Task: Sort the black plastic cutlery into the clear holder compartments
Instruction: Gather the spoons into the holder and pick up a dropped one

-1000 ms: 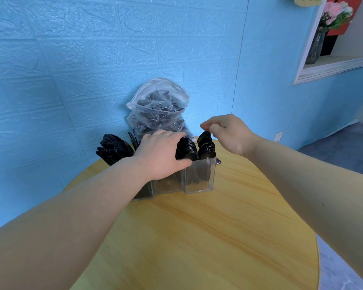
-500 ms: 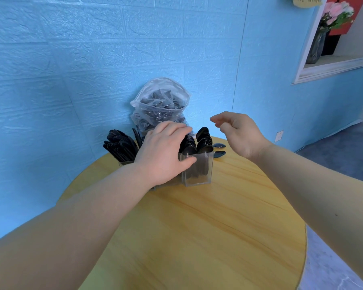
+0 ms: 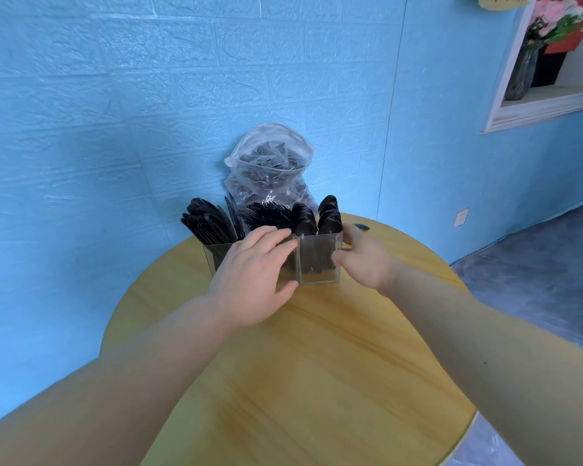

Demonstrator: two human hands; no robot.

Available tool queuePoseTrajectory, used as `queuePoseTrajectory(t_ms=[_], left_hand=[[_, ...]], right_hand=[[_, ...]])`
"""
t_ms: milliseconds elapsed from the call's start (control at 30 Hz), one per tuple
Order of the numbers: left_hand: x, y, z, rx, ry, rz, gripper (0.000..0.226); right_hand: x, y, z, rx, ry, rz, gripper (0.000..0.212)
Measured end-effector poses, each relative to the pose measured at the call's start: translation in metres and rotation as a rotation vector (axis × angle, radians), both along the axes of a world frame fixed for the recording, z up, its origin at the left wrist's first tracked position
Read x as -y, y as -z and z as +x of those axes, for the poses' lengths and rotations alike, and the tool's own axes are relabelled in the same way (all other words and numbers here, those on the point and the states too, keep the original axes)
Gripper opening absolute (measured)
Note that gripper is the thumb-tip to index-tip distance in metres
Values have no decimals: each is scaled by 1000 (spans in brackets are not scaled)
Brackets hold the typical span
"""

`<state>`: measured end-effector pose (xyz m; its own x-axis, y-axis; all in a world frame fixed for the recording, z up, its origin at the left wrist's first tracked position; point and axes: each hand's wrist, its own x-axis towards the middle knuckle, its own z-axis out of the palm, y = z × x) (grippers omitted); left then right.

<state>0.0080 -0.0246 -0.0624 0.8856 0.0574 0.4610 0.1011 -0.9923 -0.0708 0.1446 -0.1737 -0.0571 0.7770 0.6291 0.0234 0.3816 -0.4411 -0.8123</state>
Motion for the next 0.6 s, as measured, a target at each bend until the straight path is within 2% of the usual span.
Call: queuePoseTrajectory(t_ms=[167,367,500,600], left_hand=[[-7,-1,-7,2,-30,19,61],[2,4,-5,64,3,28,53],[23,13,16,17,77,-63,51],[48,24,38,-102,71,-200,56]], right_hand=[[-9,0,-5,3,-2,11,36],[-22,4,-12,48,-128,4,46],[-2,12,4,92,-106,-43,58],[27,24,30,168,-11,-111,59]])
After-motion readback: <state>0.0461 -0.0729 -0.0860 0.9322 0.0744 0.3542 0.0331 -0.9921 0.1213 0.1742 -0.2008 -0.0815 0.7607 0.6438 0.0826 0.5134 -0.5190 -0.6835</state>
